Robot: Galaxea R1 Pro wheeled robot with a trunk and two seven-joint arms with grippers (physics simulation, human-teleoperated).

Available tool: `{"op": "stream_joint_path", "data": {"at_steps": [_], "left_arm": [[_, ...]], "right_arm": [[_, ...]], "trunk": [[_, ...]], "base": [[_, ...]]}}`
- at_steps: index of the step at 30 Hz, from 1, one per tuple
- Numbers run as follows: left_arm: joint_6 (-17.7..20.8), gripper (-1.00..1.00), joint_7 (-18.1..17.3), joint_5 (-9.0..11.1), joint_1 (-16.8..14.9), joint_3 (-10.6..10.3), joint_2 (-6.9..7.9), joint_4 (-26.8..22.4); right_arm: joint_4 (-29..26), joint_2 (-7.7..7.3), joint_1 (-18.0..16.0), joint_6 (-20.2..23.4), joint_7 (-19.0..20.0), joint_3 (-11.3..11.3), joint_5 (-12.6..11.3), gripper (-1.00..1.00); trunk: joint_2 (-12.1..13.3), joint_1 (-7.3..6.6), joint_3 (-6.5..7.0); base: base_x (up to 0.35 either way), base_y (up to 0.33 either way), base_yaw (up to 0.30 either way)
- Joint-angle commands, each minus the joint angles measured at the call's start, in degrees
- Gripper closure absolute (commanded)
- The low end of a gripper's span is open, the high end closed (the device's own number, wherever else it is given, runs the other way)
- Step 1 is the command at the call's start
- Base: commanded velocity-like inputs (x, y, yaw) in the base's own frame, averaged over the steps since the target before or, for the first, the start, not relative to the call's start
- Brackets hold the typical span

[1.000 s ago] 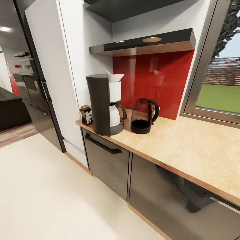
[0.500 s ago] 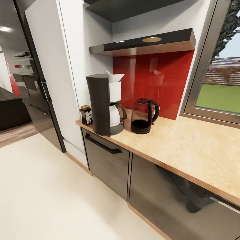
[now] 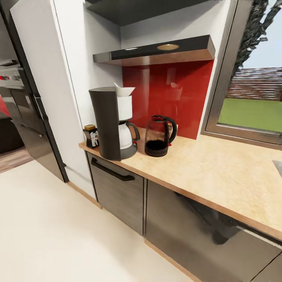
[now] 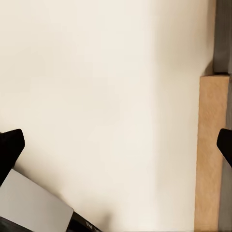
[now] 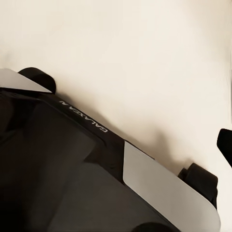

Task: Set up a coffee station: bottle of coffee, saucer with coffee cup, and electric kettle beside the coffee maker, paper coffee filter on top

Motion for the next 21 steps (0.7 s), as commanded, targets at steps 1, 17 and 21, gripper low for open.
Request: {"op": "stream_joint_path", "data": {"at_steps": [1, 17, 21], "left_arm": [[0.02, -1.00, -0.25, -0.26, -0.03, 0.44, 0.01, 0.05], [0.02, -1.00, -0.24, -0.26, -0.03, 0.44, 0.01, 0.05], [0.02, -1.00, -0.22, -0.26, -0.03, 0.44, 0.01, 0.05]], "right_arm": [[0.03, -0.01, -0.04, -0.23, 0.15, 0.49, -0.39, -1.00], [0.03, -0.01, -0.03, -0.23, 0.12, 0.49, -0.39, -1.00], [0.03, -0.01, -0.03, -0.23, -0.02, 0.49, -0.39, -1.00]], "trunk": [[-0.03, -0.01, -0.05], [-0.03, -0.01, -0.05], [-0.03, -0.01, -0.05]], "base": [[0.000, 0.000, -0.254], [0.000, 0.000, -0.256], [0.000, 0.000, -0.256]]}}
